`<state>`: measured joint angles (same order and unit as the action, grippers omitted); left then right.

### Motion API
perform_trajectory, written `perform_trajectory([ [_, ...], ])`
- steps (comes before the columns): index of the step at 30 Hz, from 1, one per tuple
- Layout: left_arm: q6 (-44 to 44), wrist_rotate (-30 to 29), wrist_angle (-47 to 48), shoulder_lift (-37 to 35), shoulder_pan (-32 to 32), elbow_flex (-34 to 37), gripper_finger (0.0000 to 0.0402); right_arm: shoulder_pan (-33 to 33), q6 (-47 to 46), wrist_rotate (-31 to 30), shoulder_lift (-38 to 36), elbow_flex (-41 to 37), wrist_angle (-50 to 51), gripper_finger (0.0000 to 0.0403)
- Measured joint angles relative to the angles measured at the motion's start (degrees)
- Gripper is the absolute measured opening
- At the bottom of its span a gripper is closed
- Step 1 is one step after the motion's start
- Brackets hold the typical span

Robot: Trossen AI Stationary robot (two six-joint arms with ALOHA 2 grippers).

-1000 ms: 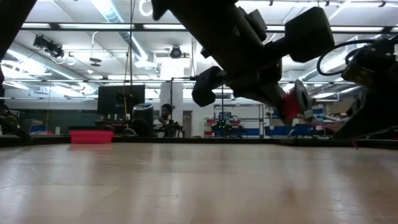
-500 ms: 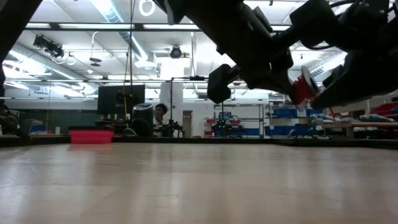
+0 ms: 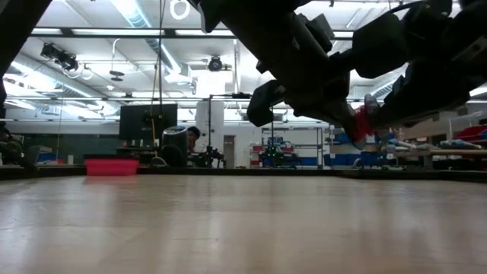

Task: Coil cords
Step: Coil the red wire onto the spool

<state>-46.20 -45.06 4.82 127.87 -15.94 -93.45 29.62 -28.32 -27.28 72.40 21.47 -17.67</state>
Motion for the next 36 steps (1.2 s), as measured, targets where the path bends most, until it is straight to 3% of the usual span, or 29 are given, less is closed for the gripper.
perform_trajectory([
  [7, 1.8, 3.0, 1.1, 0.0, 0.0, 0.0, 0.0, -4.9, -0.1, 8.6, 0.0, 0.0, -1.3, 0.0],
  [13, 2.3, 3.0, 1.1, -0.1, -0.1, 0.0, 0.0, -6.1, 1.5, 8.5, 0.0, 0.2, -6.5, 0.0],
  [22, 2.6, 2.5, 3.8, -0.2, -0.6, 0.0, 0.0, -6.1, 3.1, 5.6, -0.2, 2.5, -2.2, 0.0],
  [28, 2.5, 3.0, 6.5, -0.2, -1.5, -0.1, 0.0, -6.0, 3.0, 7.1, -4.3, 2.6, 2.8, 0.0],
  [36, 3.9, 8.8, 7.6, -0.2, -1.6, -0.1, 0.0001, -6.1, 0.0, 6.8, -9.8, 2.8, 13.0, 0.0001],
])
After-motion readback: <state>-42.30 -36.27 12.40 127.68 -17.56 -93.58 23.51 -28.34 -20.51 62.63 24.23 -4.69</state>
